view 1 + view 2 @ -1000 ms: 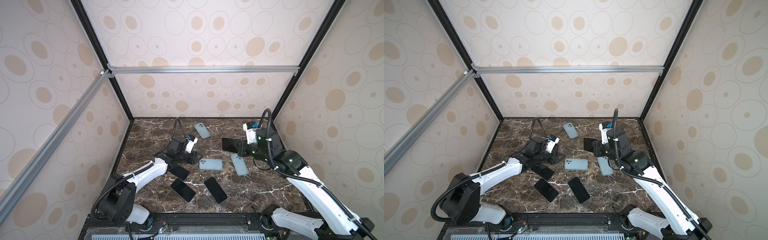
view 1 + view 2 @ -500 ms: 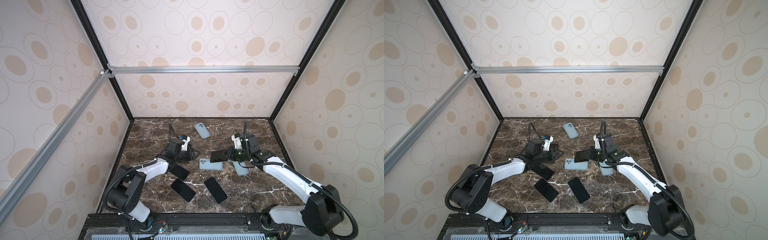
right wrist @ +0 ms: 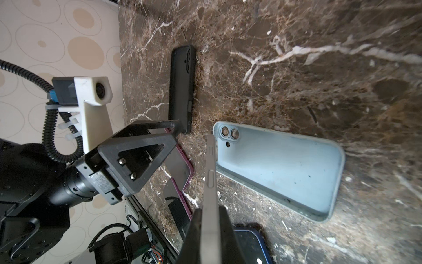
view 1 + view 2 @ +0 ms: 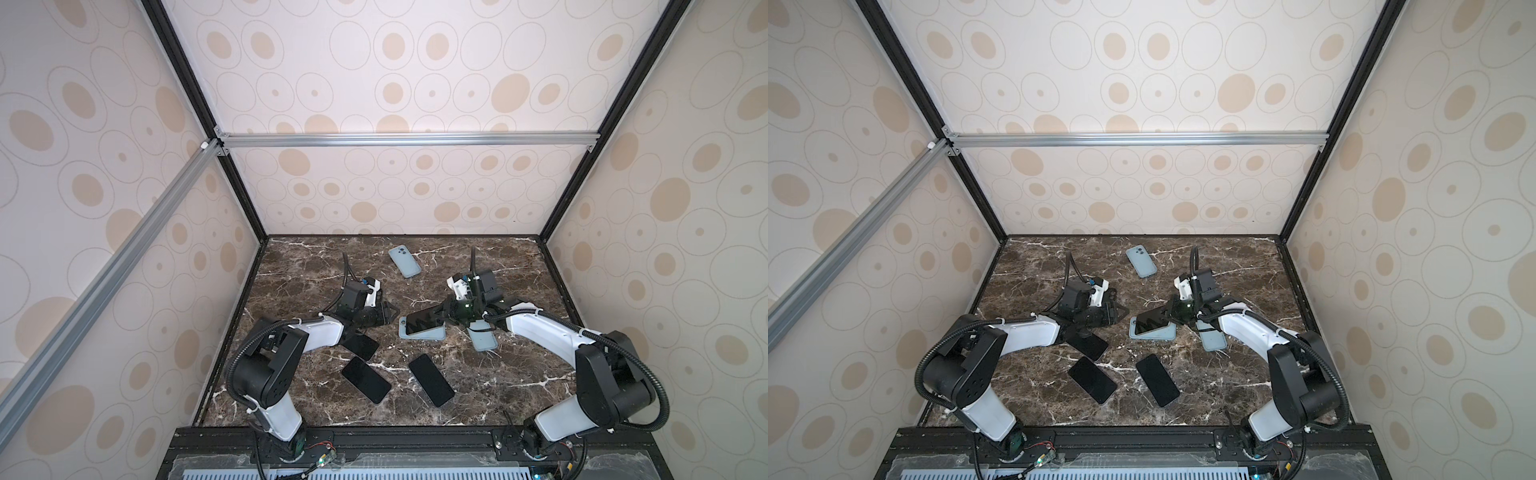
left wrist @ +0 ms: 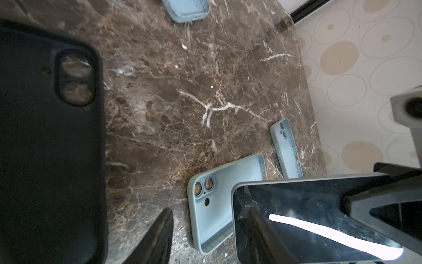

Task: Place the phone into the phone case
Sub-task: 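Lower the phone edge into the case with the right gripper while left holds it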

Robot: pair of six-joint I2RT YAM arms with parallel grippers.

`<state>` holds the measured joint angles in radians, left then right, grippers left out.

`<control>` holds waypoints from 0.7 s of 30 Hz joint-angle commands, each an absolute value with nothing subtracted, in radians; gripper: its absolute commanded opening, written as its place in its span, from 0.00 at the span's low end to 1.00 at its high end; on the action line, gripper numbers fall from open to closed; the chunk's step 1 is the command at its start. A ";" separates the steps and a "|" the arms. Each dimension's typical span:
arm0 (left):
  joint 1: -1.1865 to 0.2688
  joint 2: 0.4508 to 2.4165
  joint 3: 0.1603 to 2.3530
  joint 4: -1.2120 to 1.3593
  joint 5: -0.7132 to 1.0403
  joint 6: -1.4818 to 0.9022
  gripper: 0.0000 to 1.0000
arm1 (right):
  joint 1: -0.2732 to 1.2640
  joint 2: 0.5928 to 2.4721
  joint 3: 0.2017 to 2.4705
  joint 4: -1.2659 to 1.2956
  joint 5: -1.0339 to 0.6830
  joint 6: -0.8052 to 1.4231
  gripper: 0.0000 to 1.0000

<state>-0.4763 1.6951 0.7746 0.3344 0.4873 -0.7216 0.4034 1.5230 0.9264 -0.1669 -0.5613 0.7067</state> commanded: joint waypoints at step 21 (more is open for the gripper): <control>-0.503 1.803 0.817 0.353 0.627 -0.717 0.44 | 0.384 1.632 0.915 -0.042 -0.637 0.679 0.00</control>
